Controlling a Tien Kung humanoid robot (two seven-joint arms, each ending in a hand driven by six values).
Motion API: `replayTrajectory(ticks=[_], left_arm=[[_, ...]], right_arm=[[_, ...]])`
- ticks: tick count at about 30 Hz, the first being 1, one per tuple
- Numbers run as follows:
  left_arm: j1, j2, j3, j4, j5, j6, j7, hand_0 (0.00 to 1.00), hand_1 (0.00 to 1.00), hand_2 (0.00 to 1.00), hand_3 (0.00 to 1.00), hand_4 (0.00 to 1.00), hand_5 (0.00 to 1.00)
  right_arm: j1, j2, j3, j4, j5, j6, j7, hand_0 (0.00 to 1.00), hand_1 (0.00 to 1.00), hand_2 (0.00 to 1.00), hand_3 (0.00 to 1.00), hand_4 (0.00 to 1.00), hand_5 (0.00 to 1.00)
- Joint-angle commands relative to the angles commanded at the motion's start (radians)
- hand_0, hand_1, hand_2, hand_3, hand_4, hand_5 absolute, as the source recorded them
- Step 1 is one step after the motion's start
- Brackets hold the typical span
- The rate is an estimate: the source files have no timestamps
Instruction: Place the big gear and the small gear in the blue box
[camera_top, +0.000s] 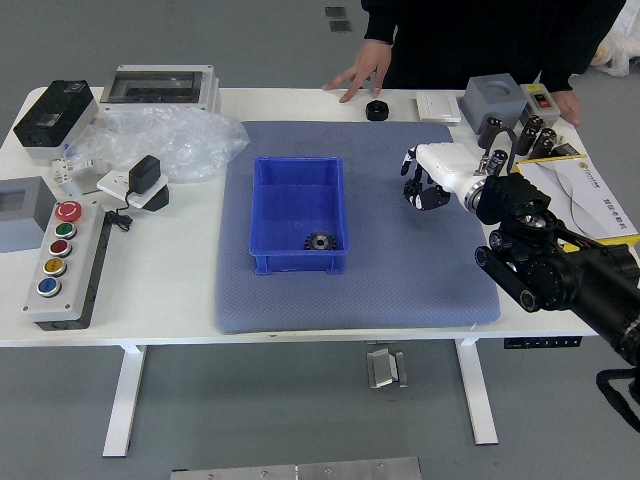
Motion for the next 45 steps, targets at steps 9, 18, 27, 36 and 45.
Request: replayTrajectory(ticks=[9, 18, 27, 36, 45], left_arm=[[0.001, 0.006, -0.005, 0.000, 0.004, -0.001, 0.000, 0.852, 0.822, 0.804, 0.826, 0.675, 0.306], [0.002, 0.015, -0.016, 0.000, 0.010, -0.001, 0.000, 0.852, 0.822, 0.804, 0.826, 0.674, 0.307], [0.004, 0.019, -0.024, 0.000, 0.021, -0.004, 0.001, 0.852, 0.823, 0.804, 0.826, 0.673, 0.307], [0.000, 0.022, -0.026, 0.000, 0.023, -0.005, 0.001, 0.852, 0.823, 0.804, 0.826, 0.672, 0.307], [0.002, 0.019, -0.026, 0.000, 0.019, -0.004, 0.001, 0.852, 0.822, 0.804, 0.826, 0.671, 0.307]], right_arm=[[0.005, -0.046, 0.028, 0.152, -0.039, 0.006, -0.035, 0.573, 0.419, 0.461, 0.578, 0.732, 0.017], [0.027, -0.056, 0.025, 0.323, -0.062, 0.020, -0.070, 0.573, 0.419, 0.461, 0.578, 0.734, 0.018], [0.045, 0.014, -0.007, 0.399, -0.060, 0.027, -0.085, 0.573, 0.422, 0.459, 0.577, 0.735, 0.019], [0.007, 0.091, -0.039, 0.386, -0.037, 0.010, -0.081, 0.573, 0.419, 0.458, 0.576, 0.737, 0.019], [-0.024, 0.099, -0.031, 0.348, -0.008, 0.029, -0.076, 0.577, 0.453, 0.566, 0.626, 0.782, 0.162]])
